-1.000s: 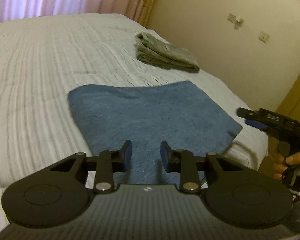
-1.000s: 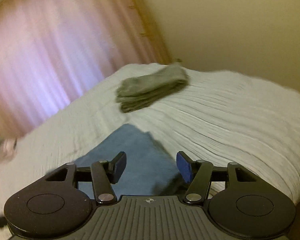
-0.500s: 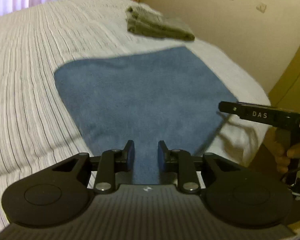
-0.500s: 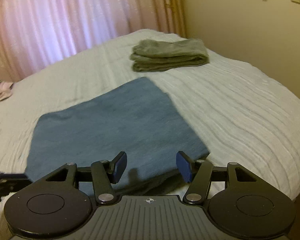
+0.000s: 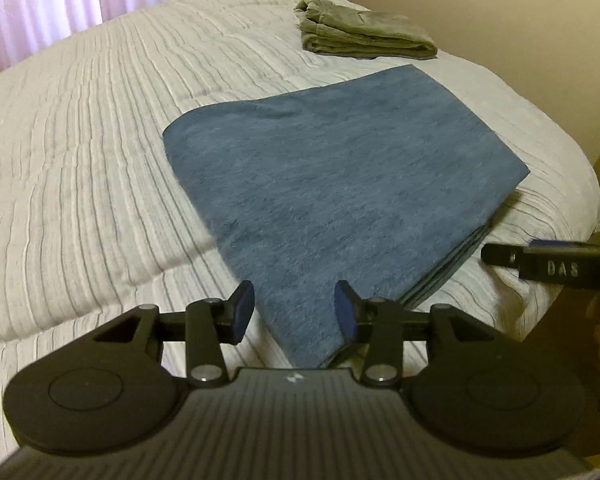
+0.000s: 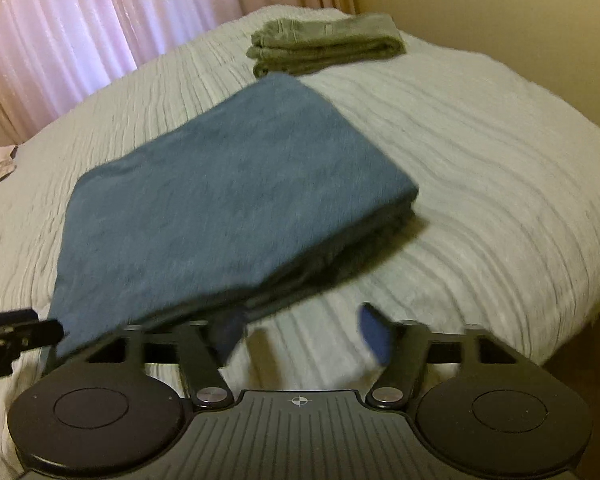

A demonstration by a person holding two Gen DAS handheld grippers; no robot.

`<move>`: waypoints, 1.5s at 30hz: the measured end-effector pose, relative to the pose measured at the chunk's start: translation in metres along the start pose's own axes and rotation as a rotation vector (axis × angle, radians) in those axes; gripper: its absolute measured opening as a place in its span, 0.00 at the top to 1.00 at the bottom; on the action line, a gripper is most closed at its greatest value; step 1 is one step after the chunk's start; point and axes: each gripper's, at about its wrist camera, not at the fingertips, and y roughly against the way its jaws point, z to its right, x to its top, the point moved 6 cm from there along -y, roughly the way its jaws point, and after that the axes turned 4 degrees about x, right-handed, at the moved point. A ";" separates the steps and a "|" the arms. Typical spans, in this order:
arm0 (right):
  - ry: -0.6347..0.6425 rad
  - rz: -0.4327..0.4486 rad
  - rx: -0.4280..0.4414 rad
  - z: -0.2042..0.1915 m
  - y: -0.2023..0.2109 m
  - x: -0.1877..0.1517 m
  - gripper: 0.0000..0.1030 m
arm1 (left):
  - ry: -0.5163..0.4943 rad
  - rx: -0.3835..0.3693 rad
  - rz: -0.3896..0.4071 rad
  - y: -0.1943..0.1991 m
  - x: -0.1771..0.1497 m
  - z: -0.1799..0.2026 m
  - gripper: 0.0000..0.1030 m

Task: Fold clothes
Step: 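Release the jeans and hold both grippers open above the folded bundle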

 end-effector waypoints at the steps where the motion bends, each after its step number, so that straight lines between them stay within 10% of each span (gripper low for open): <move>1: 0.008 0.001 -0.003 -0.003 0.000 0.000 0.20 | 0.001 0.003 0.000 0.002 -0.001 -0.001 0.59; 31: 0.060 0.090 -0.016 -0.048 0.059 -0.020 0.20 | 0.053 0.009 0.092 0.066 -0.035 -0.015 0.54; 45: -0.058 0.137 0.038 -0.044 0.039 -0.014 0.20 | 0.175 -0.037 0.098 0.036 -0.033 -0.059 0.60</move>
